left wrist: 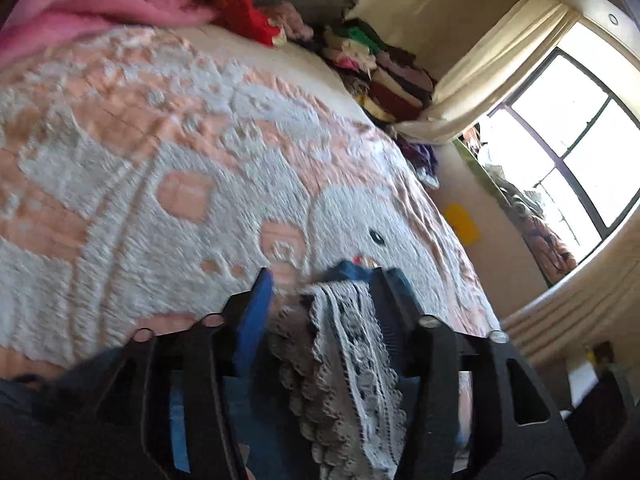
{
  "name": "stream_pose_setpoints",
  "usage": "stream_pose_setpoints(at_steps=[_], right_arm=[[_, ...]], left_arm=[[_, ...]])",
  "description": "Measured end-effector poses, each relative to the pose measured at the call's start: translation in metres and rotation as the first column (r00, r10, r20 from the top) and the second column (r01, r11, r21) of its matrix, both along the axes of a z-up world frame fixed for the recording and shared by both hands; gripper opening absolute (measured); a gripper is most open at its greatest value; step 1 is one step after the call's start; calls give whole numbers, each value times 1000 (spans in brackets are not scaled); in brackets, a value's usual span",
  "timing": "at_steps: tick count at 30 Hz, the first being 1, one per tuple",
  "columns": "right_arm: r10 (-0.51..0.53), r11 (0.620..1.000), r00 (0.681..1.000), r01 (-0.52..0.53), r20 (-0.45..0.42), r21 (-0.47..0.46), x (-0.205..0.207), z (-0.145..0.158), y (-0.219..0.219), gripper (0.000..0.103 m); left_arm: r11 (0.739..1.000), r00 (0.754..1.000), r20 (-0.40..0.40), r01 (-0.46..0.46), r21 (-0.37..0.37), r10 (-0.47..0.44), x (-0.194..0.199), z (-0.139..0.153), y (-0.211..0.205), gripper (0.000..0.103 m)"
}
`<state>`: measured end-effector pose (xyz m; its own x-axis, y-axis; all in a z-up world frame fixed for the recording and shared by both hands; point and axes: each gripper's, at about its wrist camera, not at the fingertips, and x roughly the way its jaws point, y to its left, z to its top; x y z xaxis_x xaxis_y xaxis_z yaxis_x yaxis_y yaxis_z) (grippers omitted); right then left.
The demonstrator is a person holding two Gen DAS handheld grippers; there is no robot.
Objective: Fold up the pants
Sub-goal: 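Lift the lace edge with both grippers and fold it over the pants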
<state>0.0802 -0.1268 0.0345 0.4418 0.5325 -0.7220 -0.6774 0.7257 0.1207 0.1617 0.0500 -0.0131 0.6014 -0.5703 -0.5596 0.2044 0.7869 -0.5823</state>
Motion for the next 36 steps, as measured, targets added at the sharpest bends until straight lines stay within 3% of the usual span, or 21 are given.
stream_pose_setpoints(at_steps=[3, 6, 7, 8, 9, 12, 15, 18, 20, 21, 22, 26, 27, 29, 31, 36], right_arm=[[-82, 995, 997, 83, 7, -51, 8, -9, -26, 50], [-91, 993, 996, 89, -17, -79, 2, -23, -41, 51], [-82, 994, 996, 80, -24, -80, -2, -27, -41, 54], [-72, 994, 997, 70, -31, -82, -6, -29, -40, 55], [-58, 995, 998, 55, -34, -86, -9, -32, -37, 56], [14, 995, 1000, -14, 2, -96, -18, -29, -21, 56], [101, 987, 994, -94, 48, -129, -29, -26, -2, 55], [165, 960, 981, -135, 102, -246, -34, -32, 17, 53], [199, 939, 975, -162, 95, -302, -33, -41, 30, 39], [224, 934, 972, -193, 71, -299, -35, -42, 34, 13], [230, 935, 971, -203, 61, -290, -36, -44, 35, 8], [215, 971, 977, -213, 6, -112, -36, -26, 34, 8], [216, 971, 976, -215, -9, -100, -34, -26, 34, 8], [228, 960, 974, -227, -15, -161, -37, -37, 42, 9], [237, 951, 971, -237, -24, -198, -43, -47, 47, 16], [224, 969, 974, -225, -26, -105, -45, -33, 31, 39]], left_arm=[[1000, 999, -40, 8, 29, -7, 3, -7, -10, 65], [995, 996, -89, 27, 99, -18, 9, -17, -27, 63], [991, 995, -98, 35, 132, -22, 9, -21, -34, 31], [987, 995, -96, 52, 154, -37, 9, -21, -41, 14], [985, 996, -81, 53, 166, -40, 7, -20, -44, 11], [982, 999, -5, 53, 179, -53, 1, -8, -44, 12], [976, 999, -41, 32, 215, -24, 5, -18, -39, 20], [979, 999, -50, 32, 201, -22, 4, -20, -36, 24], [976, 999, -44, 32, 217, -23, 2, -20, -38, 27], [974, 999, -46, 34, 224, -24, 2, -21, -38, 27], [974, 999, -47, 34, 226, -24, 3, -21, -39, 27], [972, 999, -39, 31, 234, -23, 2, -19, -40, 27], [971, 999, -40, 32, 236, -23, 2, -20, -41, 27], [971, 999, -40, 31, 239, -22, 2, -20, -40, 27], [969, 999, -35, 31, 247, -23, 2, -19, -40, 25], [962, 1000, 10, 16, 271, -19, -5, -12, -40, 18]])
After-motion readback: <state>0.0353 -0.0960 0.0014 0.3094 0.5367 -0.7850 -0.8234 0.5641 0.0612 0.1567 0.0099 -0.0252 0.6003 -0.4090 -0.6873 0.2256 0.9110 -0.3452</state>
